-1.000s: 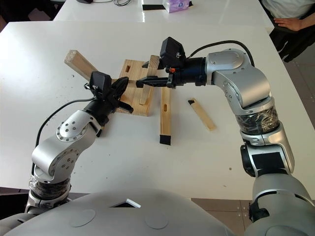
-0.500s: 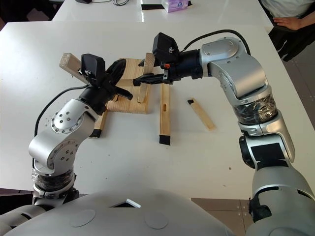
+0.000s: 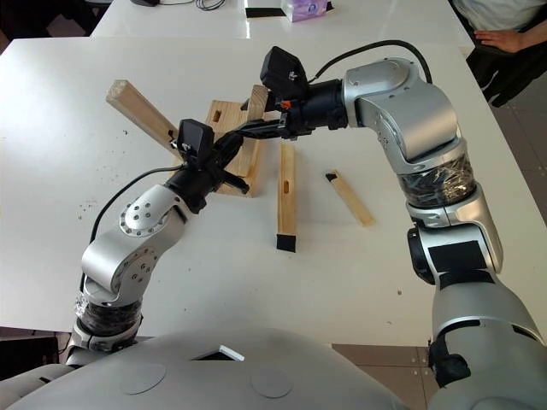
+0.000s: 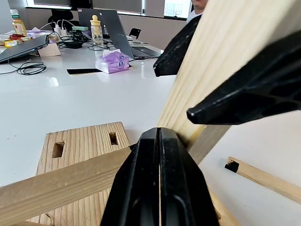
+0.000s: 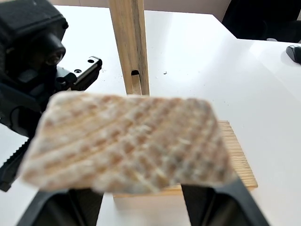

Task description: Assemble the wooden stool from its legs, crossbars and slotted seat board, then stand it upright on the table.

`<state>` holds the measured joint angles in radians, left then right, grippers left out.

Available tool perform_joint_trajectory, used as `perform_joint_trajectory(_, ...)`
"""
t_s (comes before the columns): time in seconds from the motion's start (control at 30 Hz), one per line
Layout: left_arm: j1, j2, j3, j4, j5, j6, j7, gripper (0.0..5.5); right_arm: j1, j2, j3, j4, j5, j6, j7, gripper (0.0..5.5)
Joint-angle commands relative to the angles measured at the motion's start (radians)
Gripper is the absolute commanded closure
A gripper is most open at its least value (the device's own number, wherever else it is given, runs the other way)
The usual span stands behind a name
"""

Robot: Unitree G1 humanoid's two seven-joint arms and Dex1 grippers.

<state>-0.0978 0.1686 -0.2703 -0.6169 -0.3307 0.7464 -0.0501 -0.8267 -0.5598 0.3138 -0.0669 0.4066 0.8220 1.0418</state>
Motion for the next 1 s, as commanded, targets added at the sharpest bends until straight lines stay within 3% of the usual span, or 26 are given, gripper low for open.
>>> perform_joint_trajectory(0.03,0.032,-0.003,0.024,0.061,0.009,0.027,-0.007,5.5,-0.007,0.009,0.034,0.023,-0.04,-0.03,0.01,3.46)
perform_joint_trajectory(0.23,-0.106,-0.063,0.263,-0.093,-0.077,-0.011,0.044,5.5,0.033,-0.024,0.012,0.022,-0.051,-0.031,0.012,3.46)
perform_joint_trajectory(0.33,-0.132,-0.094,0.257,-0.114,-0.097,0.033,0.066,5.5,0.036,-0.024,0.019,0.019,-0.051,-0.032,0.019,3.46)
perform_joint_trajectory(0.6,0.058,-0.02,0.063,0.1,0.025,0.124,0.047,5.5,-0.029,0.001,0.006,0.006,-0.014,0.025,0.04,3.46)
perform_joint_trajectory(0.8,0.008,-0.067,0.129,0.01,-0.004,0.072,0.05,5.5,-0.027,-0.004,0.002,-0.015,-0.007,0.045,0.047,3.46)
perform_joint_trajectory(1.0,-0.204,-0.129,0.273,-0.15,-0.065,0.042,0.098,5.5,-0.025,-0.014,0.001,-0.03,-0.008,0.058,0.056,3.46)
